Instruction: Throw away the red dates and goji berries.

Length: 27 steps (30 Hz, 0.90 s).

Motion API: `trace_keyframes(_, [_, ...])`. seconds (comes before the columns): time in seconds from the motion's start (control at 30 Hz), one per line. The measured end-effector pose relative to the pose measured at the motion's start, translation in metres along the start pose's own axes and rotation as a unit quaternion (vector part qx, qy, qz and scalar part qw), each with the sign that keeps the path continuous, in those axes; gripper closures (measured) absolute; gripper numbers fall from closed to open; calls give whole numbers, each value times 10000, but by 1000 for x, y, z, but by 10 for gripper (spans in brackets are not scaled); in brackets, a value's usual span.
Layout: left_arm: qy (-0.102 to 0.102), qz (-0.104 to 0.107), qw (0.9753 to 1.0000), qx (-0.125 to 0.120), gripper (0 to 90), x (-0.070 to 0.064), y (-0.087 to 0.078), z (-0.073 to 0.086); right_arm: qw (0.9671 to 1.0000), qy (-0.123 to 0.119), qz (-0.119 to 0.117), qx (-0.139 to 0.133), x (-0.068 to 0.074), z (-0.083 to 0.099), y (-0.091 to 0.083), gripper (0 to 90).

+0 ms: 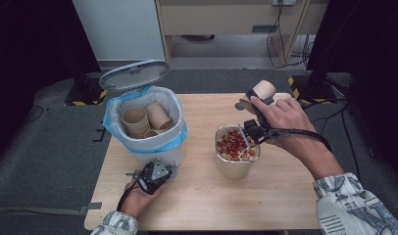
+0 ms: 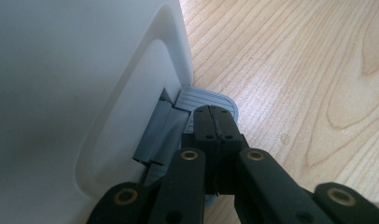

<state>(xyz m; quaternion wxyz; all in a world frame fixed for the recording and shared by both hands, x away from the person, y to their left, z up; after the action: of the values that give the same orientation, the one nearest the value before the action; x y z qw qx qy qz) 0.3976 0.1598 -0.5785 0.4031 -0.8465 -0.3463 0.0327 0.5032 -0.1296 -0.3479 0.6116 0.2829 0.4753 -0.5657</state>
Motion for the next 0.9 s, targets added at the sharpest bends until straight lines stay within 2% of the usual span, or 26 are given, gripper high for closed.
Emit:
trace_keyframes(0.37, [5, -7, 10000, 1, 899, 0, 0, 0, 9981, 606, -99, -59, 12, 5, 2, 336])
trace_keyframes(0.57, [12, -10, 10000, 6, 899, 0, 0, 0, 9936, 1112, -138, -152, 14, 5, 4, 335])
trace_keyframes(0.73, [11, -10, 10000, 7, 899, 0, 0, 0, 9924, 1207, -118, -186, 13, 4, 5, 333])
trace_keyframes(0.83, [12, -11, 10000, 9, 899, 0, 0, 0, 9900, 1390, -108, -236, 10, 3, 6, 332])
trace_keyframes(0.9, [12, -11, 10000, 8, 899, 0, 0, 0, 9862, 1623, -108, -301, 9, 2, 6, 332])
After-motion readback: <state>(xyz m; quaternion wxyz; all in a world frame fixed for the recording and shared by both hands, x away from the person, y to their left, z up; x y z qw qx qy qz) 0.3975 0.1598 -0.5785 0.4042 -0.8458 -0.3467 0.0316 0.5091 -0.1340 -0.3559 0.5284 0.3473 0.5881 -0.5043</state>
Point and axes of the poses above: each handheld gripper's, and its own axes: y roughly forward along the jaws, z roughly out of its underside, x roughly to its left, the point moved 9 cm from there along y, roughly forward along the jaws, and after that the axes turned 3 degrees about y, right-handed, at the moved point
